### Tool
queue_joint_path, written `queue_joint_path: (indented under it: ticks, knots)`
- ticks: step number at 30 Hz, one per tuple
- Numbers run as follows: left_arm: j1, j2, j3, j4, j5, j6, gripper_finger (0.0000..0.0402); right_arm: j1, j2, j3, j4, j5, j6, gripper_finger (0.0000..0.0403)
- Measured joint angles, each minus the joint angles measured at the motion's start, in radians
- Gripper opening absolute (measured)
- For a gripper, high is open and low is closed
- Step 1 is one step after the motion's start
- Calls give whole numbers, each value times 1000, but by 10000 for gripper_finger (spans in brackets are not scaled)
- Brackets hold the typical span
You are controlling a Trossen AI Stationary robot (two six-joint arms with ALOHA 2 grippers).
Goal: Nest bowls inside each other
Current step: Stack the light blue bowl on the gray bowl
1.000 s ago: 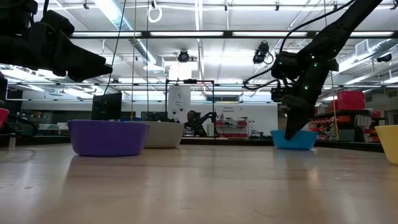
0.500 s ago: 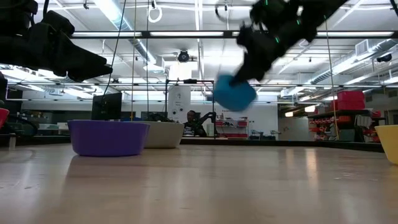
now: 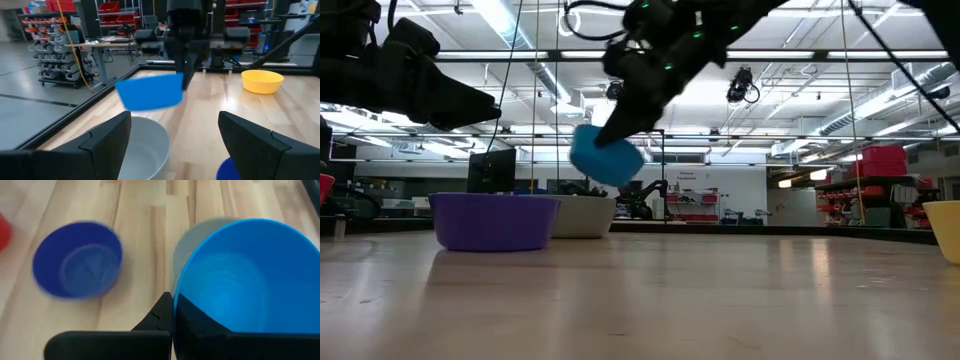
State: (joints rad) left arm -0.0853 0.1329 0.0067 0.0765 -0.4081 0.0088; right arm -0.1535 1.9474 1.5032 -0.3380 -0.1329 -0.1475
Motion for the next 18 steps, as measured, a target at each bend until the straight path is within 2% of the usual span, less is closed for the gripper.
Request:
queue_joint_path:
  ticks: [9,18]
  knots:
    - [0,0,0,1,-25,23,306,-11,231,333,-149,-36,-73,1]
    - [0,0,0,1,-24,18,306,-37,326,370,-171,-76,-74,1]
